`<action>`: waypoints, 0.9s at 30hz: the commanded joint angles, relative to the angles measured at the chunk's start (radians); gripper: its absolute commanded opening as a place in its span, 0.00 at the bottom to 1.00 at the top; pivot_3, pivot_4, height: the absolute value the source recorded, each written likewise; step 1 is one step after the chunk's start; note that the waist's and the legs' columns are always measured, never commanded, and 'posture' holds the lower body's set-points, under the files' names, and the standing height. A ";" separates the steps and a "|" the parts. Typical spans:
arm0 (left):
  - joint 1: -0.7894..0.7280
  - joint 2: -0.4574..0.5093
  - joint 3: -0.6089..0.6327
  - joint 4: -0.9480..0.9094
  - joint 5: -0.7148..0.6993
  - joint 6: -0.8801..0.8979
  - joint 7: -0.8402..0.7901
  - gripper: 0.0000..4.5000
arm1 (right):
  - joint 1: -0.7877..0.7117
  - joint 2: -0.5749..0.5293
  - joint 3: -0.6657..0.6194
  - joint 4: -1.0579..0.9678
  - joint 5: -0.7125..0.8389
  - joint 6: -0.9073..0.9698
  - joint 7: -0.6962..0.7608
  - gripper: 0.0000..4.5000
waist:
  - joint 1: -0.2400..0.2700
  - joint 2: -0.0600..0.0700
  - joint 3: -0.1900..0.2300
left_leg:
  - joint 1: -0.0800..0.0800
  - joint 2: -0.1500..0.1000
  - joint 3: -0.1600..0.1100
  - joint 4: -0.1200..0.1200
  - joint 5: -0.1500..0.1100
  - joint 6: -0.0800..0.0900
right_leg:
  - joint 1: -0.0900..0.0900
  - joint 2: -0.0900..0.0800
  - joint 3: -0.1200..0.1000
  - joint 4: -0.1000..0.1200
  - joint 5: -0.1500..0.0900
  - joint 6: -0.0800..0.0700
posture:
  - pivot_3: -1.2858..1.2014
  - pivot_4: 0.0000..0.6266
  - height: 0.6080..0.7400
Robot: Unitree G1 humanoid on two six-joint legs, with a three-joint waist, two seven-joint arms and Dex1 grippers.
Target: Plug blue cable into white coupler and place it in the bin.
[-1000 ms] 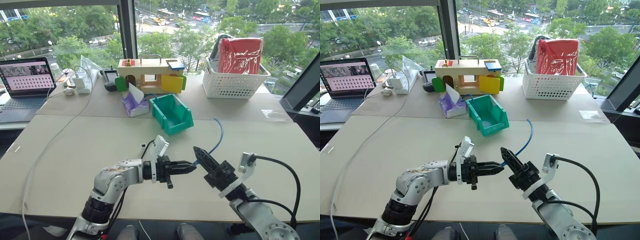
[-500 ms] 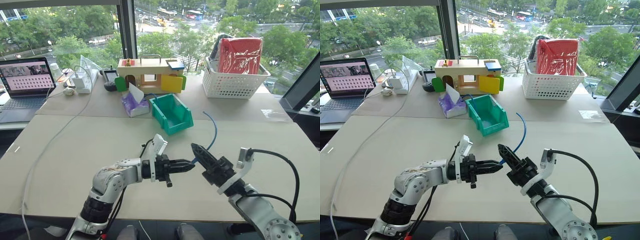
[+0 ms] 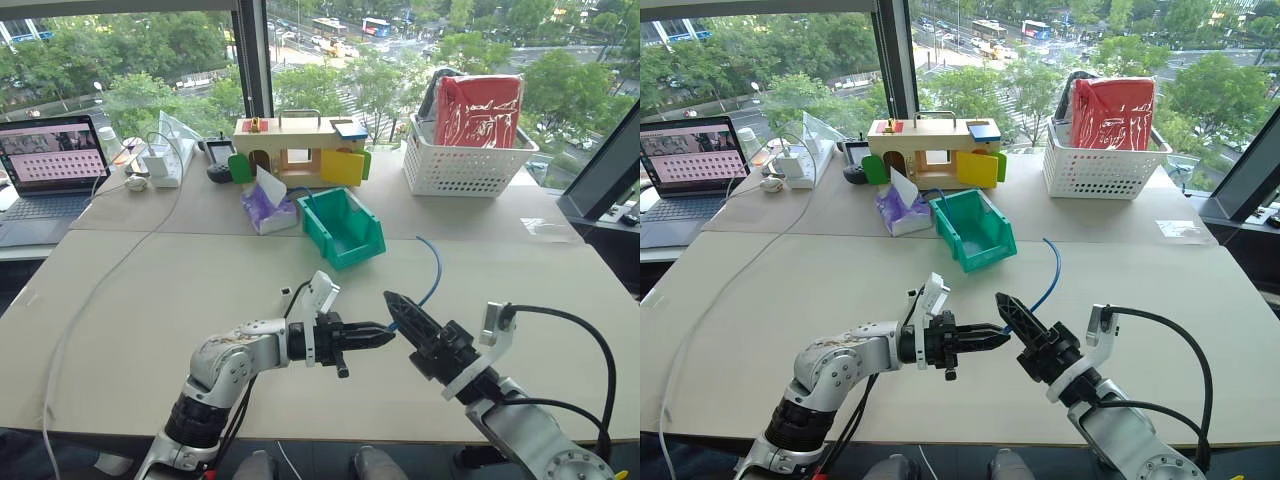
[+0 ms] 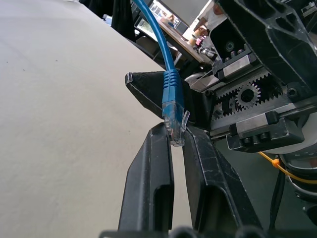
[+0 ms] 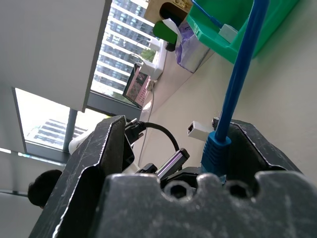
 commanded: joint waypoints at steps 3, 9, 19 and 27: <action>-0.006 -0.002 0.002 -0.006 0.001 -0.009 0.005 0.00 | 0.045 0.000 -0.014 -0.072 0.017 -0.043 0.051 0.72 | 0.001 0.000 0.000 | 0.000 0.000 0.000 0.000 0.000 0.000 | 0.000 0.000 0.000 0.000 0.000 0.000 | 0.52 0.24 0.82; -0.009 0.002 0.000 -0.004 0.000 -0.009 0.000 0.00 | 0.062 -0.009 -0.018 -0.084 0.011 -0.065 0.065 0.72 | 0.000 0.000 0.000 | 0.000 0.000 0.000 0.000 0.000 0.000 | 0.000 0.000 0.000 0.000 -0.002 -0.003 | 0.52 0.24 0.82; -0.012 0.004 0.000 0.002 -0.003 -0.011 -0.003 0.00 | 0.092 -0.022 -0.022 -0.062 0.005 -0.063 0.125 0.13 | 0.002 0.000 0.000 | 0.000 0.000 0.000 0.000 0.000 0.000 | 0.000 0.000 0.000 0.000 -0.002 -0.004 | 0.52 0.24 0.82; -0.006 -0.003 0.010 -0.007 0.035 -0.076 0.022 0.36 | 0.092 0.000 -0.045 -0.050 -0.031 -0.097 0.163 0.00 | 0.003 0.000 0.000 | 0.000 0.000 0.000 0.000 0.000 0.000 | 0.000 0.000 0.000 0.000 -0.002 -0.003 | 0.52 0.24 0.82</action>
